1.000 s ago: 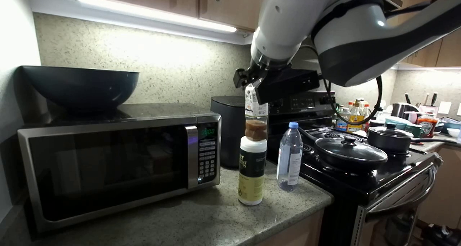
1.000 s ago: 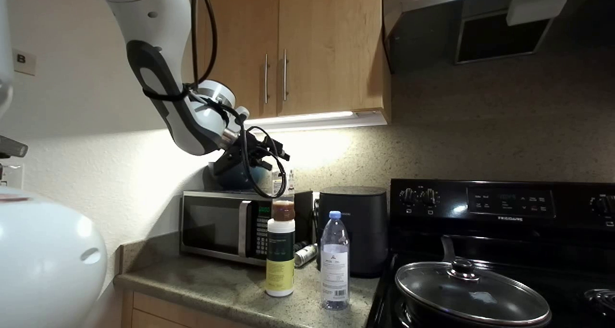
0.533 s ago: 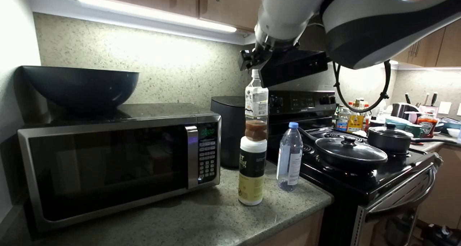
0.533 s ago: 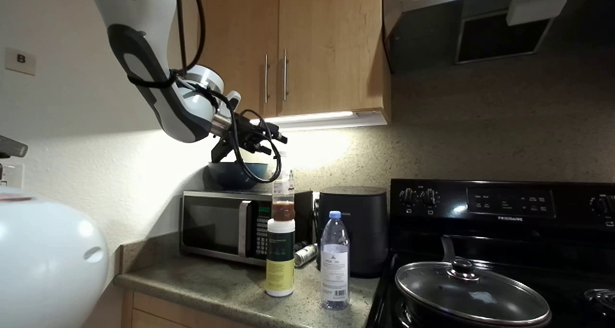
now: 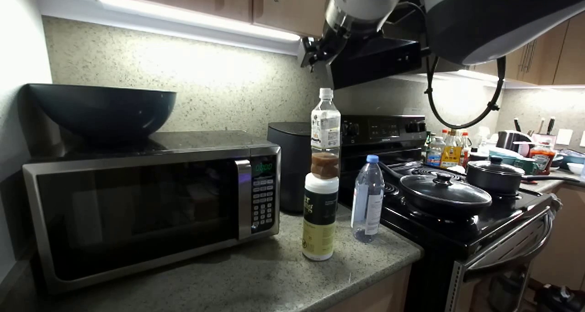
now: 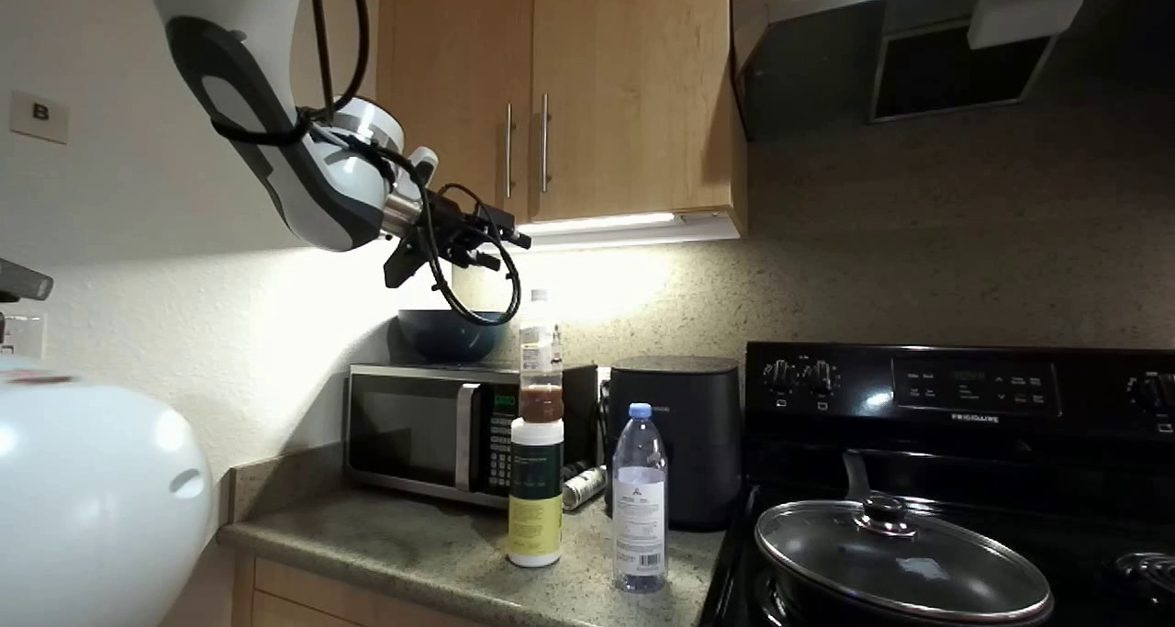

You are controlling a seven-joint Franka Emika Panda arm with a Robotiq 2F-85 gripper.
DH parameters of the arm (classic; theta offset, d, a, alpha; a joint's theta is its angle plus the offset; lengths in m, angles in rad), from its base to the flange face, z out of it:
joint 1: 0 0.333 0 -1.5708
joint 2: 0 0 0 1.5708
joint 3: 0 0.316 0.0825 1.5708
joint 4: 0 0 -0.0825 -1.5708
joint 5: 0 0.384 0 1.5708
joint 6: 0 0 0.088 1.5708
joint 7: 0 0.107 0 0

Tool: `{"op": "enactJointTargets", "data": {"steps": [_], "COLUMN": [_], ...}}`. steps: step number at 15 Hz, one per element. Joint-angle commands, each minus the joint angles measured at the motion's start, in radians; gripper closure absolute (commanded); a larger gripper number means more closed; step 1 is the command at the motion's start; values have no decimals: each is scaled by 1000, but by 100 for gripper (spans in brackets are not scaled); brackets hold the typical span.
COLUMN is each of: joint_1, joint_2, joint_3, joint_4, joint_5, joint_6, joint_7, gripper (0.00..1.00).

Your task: Put the empty bottle on the counter and the bottle with the liquid put on top of the container

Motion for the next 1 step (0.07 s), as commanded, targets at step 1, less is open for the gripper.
{"op": "enactJointTargets", "data": {"steps": [1], "joint_1": [4], "joint_2": [-4], "joint_3": [0], "joint_4": [2], "joint_5": [2], "joint_6": [-2], "joint_7": [-3], "gripper": [0]}}
